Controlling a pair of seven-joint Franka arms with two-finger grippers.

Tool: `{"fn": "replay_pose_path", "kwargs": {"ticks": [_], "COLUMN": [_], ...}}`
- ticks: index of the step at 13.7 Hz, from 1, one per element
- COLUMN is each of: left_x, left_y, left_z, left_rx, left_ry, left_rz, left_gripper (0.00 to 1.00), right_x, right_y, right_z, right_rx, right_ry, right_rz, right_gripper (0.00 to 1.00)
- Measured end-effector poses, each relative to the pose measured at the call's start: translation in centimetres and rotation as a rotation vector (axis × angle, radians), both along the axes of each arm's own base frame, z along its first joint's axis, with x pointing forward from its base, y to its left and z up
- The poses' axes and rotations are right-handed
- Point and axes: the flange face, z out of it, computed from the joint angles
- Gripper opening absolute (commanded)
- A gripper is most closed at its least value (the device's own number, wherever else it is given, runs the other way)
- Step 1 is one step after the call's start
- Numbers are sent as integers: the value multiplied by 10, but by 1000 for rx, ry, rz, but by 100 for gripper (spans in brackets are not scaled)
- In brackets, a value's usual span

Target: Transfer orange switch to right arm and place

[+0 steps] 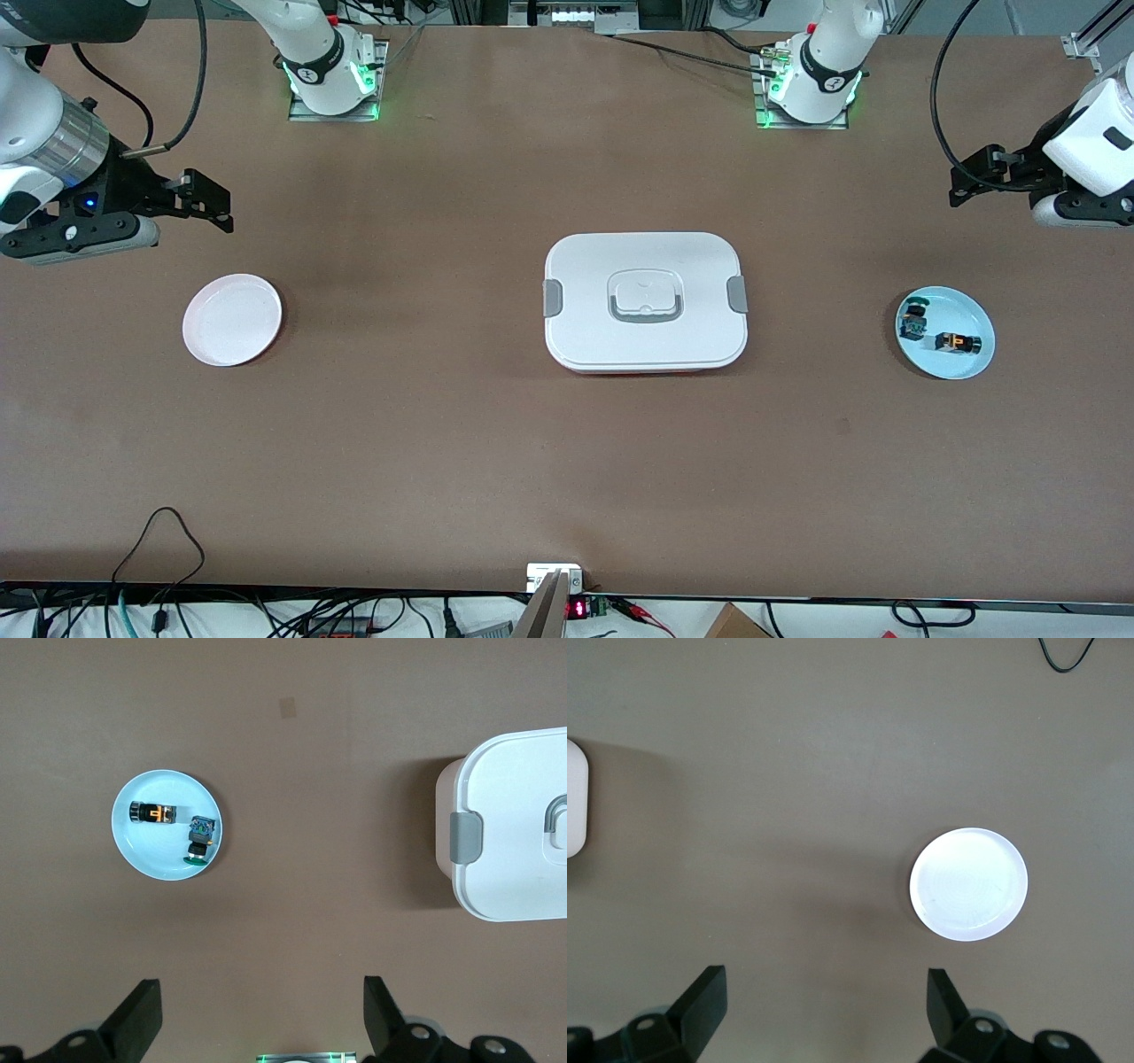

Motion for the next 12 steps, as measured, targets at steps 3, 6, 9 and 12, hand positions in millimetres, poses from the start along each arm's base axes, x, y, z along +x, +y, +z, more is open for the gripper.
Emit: {"fn": "replay_pose_path", "kwargs": {"ticks": [3,6,9,12], "left_x": [1,5,16,26], "left_y": [1,4,13,47], "left_z": [-2,-12,-27,-38], "left_rx": [0,0,-2,-6], "left_ry": [8,37,64,80], "left_rz": [2,7,24,83], "left_gripper": [100,100,100,100], "right_x": [0,0,0,0], "right_y": [0,0,-1,-2], "right_z": [0,0,0,0], "right_rx": [0,0,0,0], "right_ry": [2,2,3,3], "right_rz": [0,-1,-1,-4], "right_gripper": [100,100,100,100]}}
